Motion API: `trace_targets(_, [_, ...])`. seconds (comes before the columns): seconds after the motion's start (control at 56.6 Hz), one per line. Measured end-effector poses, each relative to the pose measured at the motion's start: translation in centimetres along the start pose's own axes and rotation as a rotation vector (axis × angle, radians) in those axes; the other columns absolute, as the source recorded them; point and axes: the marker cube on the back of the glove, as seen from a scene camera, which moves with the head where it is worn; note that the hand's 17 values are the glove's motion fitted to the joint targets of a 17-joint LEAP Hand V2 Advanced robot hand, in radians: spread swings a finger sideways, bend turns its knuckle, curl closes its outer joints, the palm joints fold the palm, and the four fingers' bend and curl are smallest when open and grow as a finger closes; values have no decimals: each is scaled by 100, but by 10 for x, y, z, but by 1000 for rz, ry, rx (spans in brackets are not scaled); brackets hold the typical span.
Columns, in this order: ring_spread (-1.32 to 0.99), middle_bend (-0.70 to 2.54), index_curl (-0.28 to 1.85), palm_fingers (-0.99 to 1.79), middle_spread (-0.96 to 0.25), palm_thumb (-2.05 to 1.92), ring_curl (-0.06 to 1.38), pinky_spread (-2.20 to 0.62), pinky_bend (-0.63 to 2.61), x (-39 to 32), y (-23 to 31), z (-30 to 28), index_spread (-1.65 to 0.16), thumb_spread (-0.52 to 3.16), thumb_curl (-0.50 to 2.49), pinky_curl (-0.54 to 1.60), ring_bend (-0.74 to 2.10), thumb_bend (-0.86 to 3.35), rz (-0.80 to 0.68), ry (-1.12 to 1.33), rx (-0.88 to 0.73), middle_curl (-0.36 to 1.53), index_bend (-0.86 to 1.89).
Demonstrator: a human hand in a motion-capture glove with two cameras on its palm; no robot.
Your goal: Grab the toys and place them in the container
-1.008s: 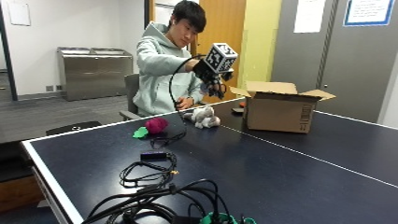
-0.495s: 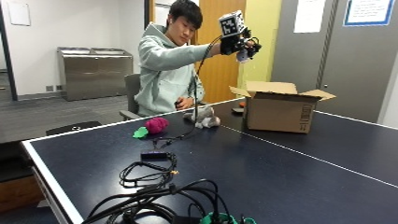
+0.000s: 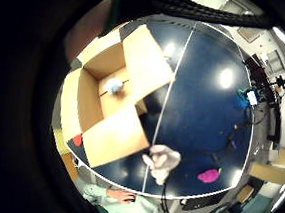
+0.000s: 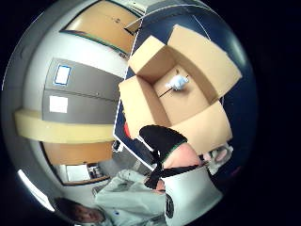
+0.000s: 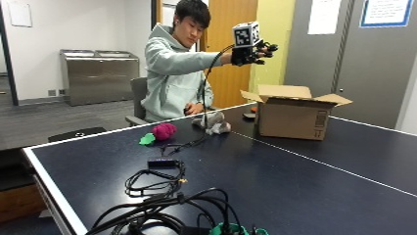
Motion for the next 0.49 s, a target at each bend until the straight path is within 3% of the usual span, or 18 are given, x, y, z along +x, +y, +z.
trace_targets(0.141, [1,7,26,-38,7,7,20,5,89,64,16,-18,-20,112,41,41,17,-2,-48,209,23,19,6])
trace_targets(0.336, [2,9,22,-37,7,6,20,6,87,85,79,-22,-21,113,39,40,16,-2,-76,167,-43,17,7])
trace_targets(0.495, [2,15,20,-31,4,6,19,6,82,97,131,9,-23,114,37,38,14,-2,-69,183,-112,18,9])
